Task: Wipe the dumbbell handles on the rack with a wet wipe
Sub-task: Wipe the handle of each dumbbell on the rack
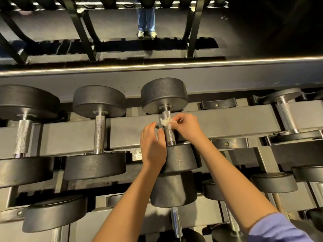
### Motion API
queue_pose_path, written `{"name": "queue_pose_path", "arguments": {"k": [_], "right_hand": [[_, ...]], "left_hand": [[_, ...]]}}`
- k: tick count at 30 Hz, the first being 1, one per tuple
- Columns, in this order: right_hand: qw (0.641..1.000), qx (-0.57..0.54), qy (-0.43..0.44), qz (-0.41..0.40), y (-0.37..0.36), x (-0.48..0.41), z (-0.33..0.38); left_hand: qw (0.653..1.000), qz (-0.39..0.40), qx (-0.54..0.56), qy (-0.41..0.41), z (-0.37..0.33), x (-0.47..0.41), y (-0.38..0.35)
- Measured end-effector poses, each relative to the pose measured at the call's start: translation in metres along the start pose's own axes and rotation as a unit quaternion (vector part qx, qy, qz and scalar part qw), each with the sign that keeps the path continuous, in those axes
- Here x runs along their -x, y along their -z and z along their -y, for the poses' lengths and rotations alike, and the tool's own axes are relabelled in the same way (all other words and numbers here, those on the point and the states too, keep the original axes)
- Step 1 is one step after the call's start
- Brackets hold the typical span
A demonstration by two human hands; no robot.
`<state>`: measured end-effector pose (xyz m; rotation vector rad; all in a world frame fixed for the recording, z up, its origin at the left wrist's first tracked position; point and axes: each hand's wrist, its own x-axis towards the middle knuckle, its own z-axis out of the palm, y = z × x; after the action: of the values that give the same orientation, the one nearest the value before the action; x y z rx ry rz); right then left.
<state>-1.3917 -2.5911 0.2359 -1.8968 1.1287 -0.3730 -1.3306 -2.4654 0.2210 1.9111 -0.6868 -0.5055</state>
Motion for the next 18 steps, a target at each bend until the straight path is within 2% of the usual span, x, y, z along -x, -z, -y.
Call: {"name": "queue_pose_path", "arguments": {"k": [2, 6, 7, 9, 11, 13, 15, 18], "right_hand": [[1.0, 0.014, -0.005, 0.015, 0.001, 0.003, -0.003], [0.987, 0.082, -0.034, 0.134, 0.012, 0.013, -0.008], [0.985, 0.09, -0.035, 0.141, 0.012, 0.011, -0.008], [0.993, 0.078, -0.021, 0.084, 0.008, 0.004, -0.004], [0.999, 0.031, -0.013, -0.004, 0.001, -0.004, 0.002], [0.998, -0.015, -0.009, -0.055, -0.006, -0.008, 0.007], [0.998, -0.013, -0.001, -0.056, -0.006, -0.006, 0.007], [0.996, 0.078, -0.011, 0.037, 0.002, 0.003, 0.003]], "left_hand": [[1.0, -0.003, -0.002, 0.001, 0.0, -0.001, -0.001], [1.0, -0.008, 0.001, 0.011, -0.001, -0.002, -0.002], [1.0, -0.009, 0.004, 0.015, -0.002, -0.002, -0.002], [1.0, -0.008, 0.009, 0.021, -0.001, -0.002, -0.002], [1.0, -0.01, 0.017, 0.022, -0.001, -0.002, -0.002], [0.999, -0.014, 0.022, 0.021, -0.001, -0.001, -0.002], [1.0, -0.016, 0.018, 0.02, -0.002, -0.001, -0.002], [1.0, -0.016, 0.008, 0.021, -0.002, -0.002, -0.002]]}}
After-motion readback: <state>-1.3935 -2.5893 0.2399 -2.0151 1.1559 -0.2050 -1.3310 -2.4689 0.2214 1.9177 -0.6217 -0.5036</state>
